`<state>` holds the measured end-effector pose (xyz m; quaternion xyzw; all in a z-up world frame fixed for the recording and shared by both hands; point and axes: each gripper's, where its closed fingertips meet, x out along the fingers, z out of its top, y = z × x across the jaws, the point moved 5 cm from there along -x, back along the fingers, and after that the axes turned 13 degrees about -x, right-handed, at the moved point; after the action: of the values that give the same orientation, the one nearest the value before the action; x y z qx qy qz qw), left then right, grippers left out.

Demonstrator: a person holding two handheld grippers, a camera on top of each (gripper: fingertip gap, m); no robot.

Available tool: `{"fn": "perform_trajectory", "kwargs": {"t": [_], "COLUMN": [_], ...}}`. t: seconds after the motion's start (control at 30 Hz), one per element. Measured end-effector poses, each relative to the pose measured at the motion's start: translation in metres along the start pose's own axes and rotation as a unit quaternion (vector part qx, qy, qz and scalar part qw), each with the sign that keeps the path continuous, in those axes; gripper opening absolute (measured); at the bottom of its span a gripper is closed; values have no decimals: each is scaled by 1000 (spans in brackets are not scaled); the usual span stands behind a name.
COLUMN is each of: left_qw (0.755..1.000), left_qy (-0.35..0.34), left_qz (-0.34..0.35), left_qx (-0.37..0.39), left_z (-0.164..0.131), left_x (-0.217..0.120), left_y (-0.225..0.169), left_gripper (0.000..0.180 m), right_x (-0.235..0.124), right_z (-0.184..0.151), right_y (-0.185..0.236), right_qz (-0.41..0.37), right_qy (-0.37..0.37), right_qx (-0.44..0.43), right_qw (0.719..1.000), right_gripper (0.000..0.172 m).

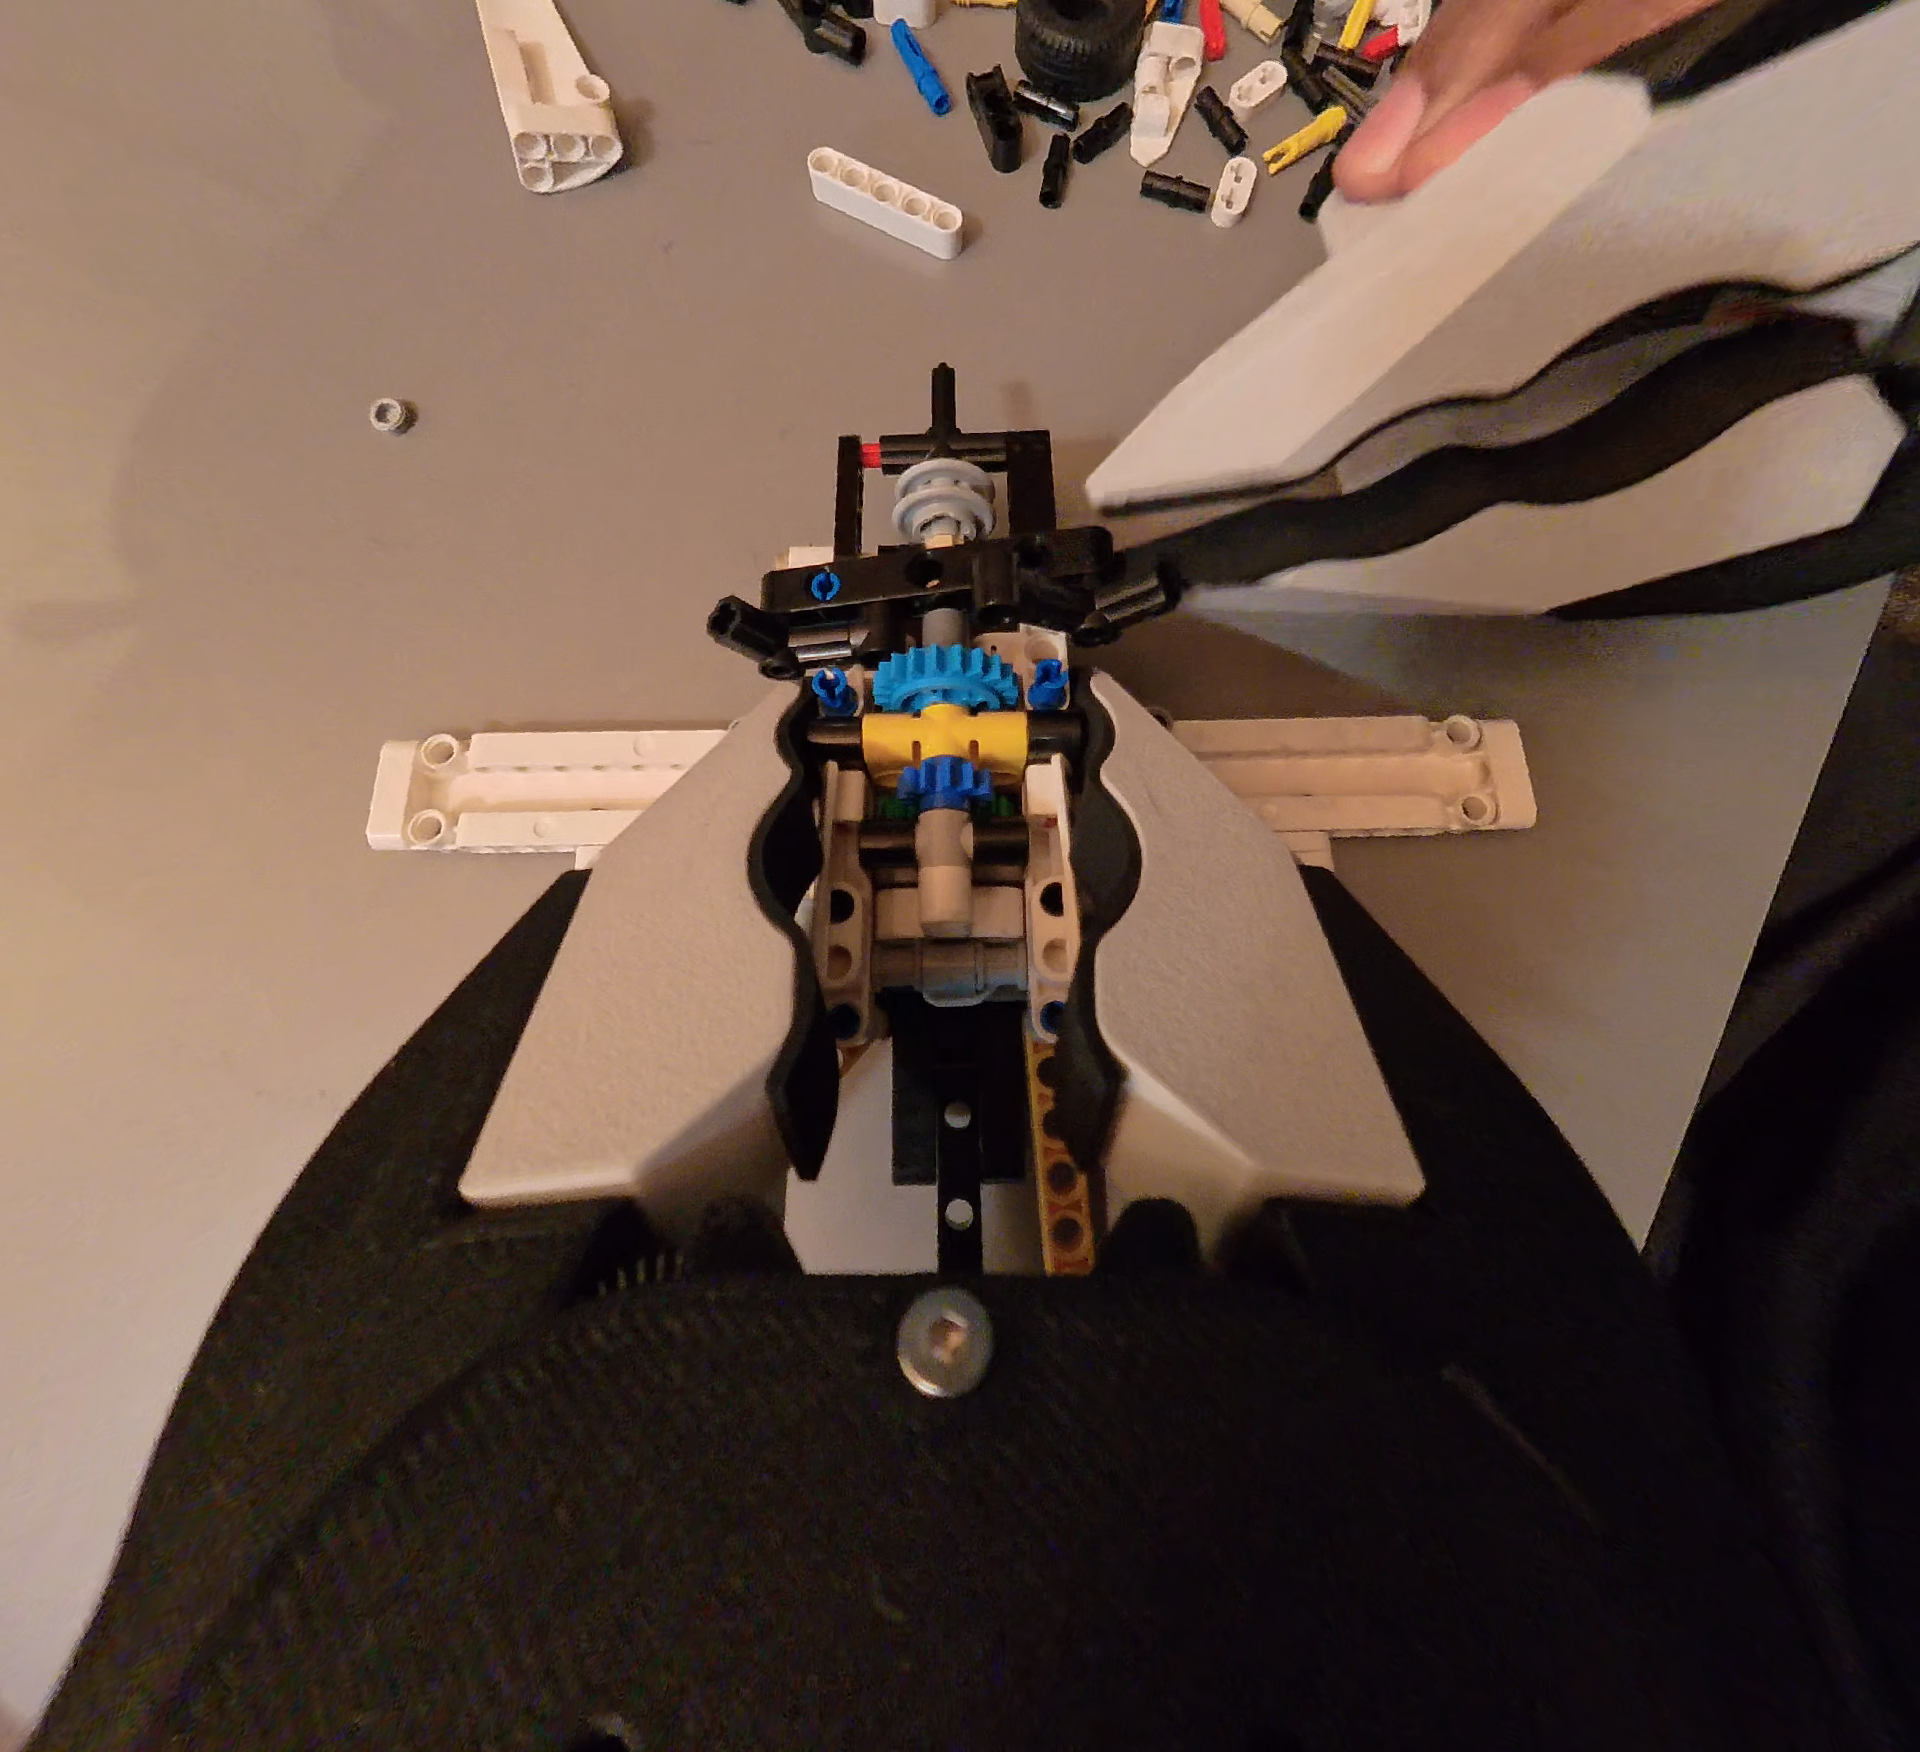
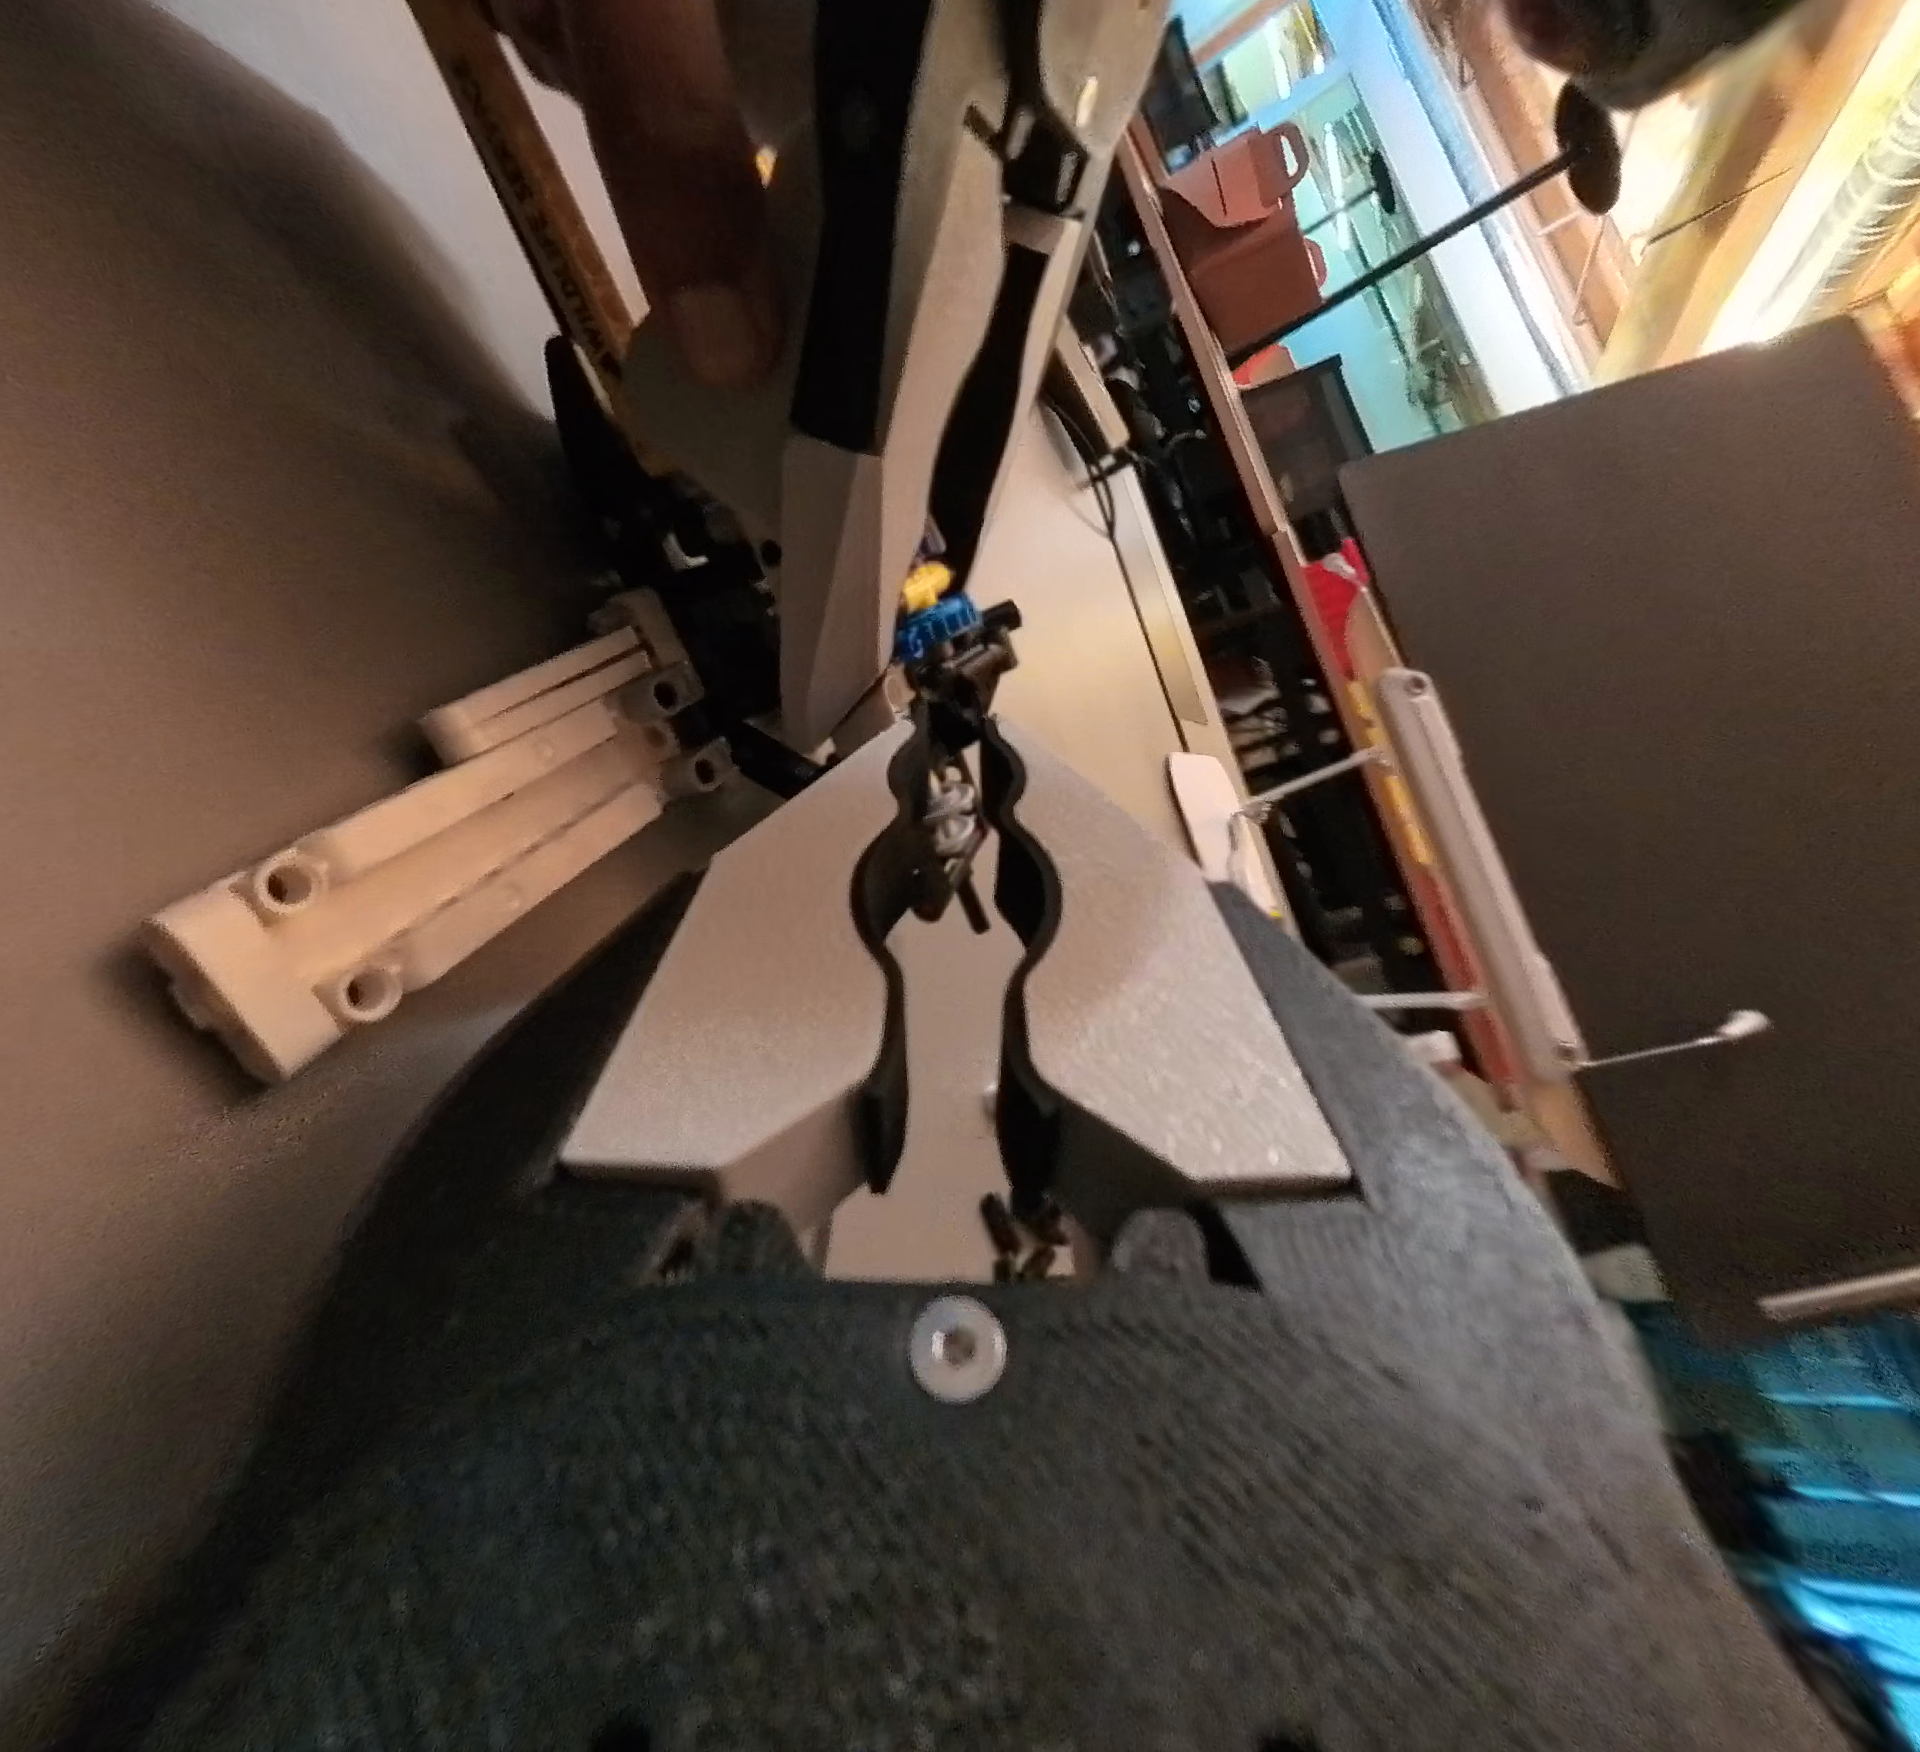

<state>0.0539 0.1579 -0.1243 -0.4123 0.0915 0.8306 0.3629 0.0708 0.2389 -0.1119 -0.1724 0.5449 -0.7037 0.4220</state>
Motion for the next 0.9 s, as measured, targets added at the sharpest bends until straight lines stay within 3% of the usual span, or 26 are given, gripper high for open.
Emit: {"fn": "perform_trajectory", "kwargs": {"t": [0.13,0.23,0.33,0.4,0.53,0.63,0.9], "left_qw": [1000,997,989,981,969,962,953], "left_qy": [-1,1,12,17,22,22,21], "left_qz": [-10,-45,-89,-120,-152,-172,-192], "left_qx": [17,62,119,154,193,211,234], "left_z": [0,-3,-8,-14,-19,-20,-21], "left_x": [0,-2,-6,-9,-13,-14,-14], "left_y": [-1,-5,-10,-14,-18,-19,-19], "left_gripper": [48,48,48,48,48,48,48], "right_x": [-11,-17,-13,-5,9,17,36], "right_z": [-6,-11,-22,-22,-11,-7,-19], "right_y": [-7,-24,-46,-47,-26,-14,-5], "right_qz": [29,72,146,225,412,522,554], "right_qy": [-41,-96,-118,-123,-132,-127,-91], "right_qx": [88,256,429,495,560,590,654], "right_qw": [995,959,884,830,707,603,507], "right_gripper": [15,21,26,36,59,60,10]}}
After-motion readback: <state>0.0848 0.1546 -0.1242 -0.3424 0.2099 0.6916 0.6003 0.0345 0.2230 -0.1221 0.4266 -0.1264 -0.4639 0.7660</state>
